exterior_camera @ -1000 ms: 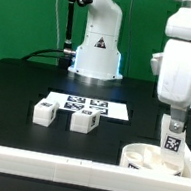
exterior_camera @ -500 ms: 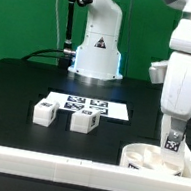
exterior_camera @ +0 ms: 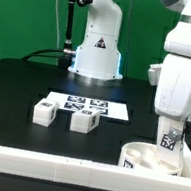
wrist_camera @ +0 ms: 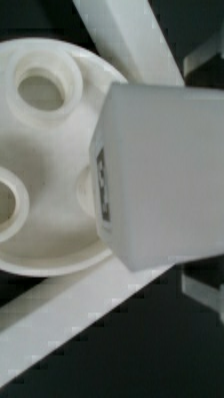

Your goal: Assemble stool

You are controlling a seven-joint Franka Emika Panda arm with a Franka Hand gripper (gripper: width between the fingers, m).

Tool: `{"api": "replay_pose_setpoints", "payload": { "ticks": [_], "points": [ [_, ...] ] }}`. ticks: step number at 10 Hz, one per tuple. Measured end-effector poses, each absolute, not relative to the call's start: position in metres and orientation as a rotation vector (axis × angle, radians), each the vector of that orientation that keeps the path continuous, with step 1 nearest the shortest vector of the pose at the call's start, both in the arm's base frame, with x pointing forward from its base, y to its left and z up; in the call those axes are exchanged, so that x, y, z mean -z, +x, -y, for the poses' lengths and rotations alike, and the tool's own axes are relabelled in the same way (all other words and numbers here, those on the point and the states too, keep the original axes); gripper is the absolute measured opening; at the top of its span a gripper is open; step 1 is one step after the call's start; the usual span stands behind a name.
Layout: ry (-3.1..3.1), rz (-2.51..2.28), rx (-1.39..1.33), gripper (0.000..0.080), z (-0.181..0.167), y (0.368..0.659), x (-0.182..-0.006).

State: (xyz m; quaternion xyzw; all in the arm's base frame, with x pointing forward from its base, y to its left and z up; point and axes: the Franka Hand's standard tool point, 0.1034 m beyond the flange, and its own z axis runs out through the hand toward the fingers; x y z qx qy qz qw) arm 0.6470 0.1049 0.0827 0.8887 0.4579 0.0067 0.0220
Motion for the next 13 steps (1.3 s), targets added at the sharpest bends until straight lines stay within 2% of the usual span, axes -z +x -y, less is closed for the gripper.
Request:
{"api": "replay_pose_setpoints", "payload": {
  "ticks": [5,13],
  "points": [
    [2.975,-0.871,-0.044,0.034,-0.1039,0.6479,-0.0823],
    [3.104,0.33,-0.105,0.034,-0.1109,0.6486,-0.0808]
  ]
}}
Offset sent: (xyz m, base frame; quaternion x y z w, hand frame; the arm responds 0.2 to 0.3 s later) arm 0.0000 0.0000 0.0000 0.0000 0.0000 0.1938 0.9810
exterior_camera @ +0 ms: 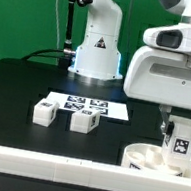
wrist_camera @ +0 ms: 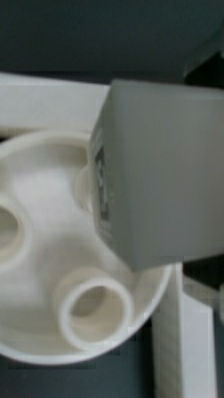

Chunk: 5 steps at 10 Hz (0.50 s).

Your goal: Assemble stool

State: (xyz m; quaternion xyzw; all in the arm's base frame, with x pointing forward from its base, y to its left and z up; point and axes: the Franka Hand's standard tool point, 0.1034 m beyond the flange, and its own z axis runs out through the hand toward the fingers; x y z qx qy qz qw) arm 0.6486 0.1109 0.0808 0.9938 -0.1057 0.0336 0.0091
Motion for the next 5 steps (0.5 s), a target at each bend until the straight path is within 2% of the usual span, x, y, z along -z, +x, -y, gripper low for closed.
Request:
{"api": "replay_pose_setpoints", "payload": {
  "ticks": [5],
  "points": [
    [2.991,0.988,-0.099,0.034,-0.1075,0.6486,-0.0806]
  ]
}}
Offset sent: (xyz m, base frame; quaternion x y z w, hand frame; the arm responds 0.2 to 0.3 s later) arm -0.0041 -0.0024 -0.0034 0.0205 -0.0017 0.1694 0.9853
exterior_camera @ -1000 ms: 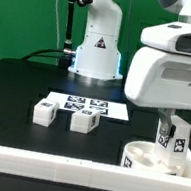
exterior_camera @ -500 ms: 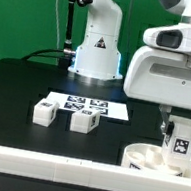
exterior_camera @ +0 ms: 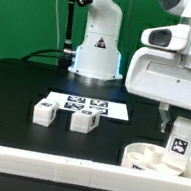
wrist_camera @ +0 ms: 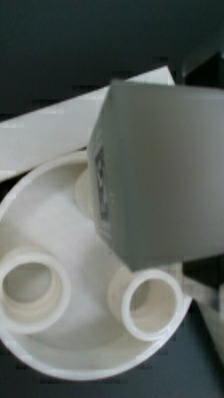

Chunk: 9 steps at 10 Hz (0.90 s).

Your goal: Assemble stool

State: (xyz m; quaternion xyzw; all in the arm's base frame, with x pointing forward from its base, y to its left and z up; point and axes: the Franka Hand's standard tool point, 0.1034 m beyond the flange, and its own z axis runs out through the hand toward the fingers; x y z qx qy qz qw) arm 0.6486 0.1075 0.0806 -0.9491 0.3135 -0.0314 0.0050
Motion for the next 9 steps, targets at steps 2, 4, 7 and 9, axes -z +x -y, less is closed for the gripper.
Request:
{"api": "replay_pose_setpoints", "payload": {
  "ticks": [2,4,7,9],
  "points": [
    [-2.862,-1.208,0.089,0.034,-0.1056,0.6479,-0.0804],
    [-2.751,-1.389,0.082,0.034,-0.1037,0.647,-0.0802],
    [-2.487,-1.75,0.029,0.034,-0.1015,0.6456,-0.0795],
    [-2.314,-1.952,-0.006,0.034,-0.1013,0.6451,-0.0791]
  ]
}}
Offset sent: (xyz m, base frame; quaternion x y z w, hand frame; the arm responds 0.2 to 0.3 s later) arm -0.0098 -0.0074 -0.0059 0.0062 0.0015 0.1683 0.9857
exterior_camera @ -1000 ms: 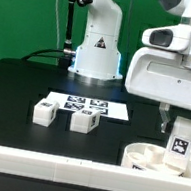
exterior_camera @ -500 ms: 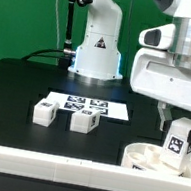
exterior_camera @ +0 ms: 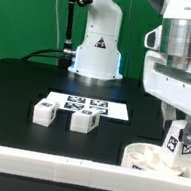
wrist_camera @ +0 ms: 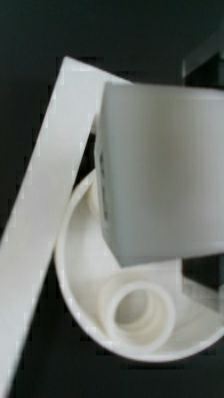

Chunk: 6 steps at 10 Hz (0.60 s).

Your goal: Assemble stool

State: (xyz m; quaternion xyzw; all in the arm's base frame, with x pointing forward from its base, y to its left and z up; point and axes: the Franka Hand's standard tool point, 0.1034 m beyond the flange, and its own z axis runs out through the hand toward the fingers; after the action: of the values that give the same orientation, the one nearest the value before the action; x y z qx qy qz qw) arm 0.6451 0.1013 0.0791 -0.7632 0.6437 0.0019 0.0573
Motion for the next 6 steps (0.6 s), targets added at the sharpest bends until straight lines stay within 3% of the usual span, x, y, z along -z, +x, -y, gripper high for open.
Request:
{"api": "replay_pose_setpoints", "payload": {
  "ticks": [5,6],
  "points": [
    [-2.135,-2.139,-0.043,0.034,-0.1028,0.6444,-0.0786],
    [-2.146,-2.129,-0.042,0.0405,-0.1029,0.6443,-0.0783]
  ]
}}
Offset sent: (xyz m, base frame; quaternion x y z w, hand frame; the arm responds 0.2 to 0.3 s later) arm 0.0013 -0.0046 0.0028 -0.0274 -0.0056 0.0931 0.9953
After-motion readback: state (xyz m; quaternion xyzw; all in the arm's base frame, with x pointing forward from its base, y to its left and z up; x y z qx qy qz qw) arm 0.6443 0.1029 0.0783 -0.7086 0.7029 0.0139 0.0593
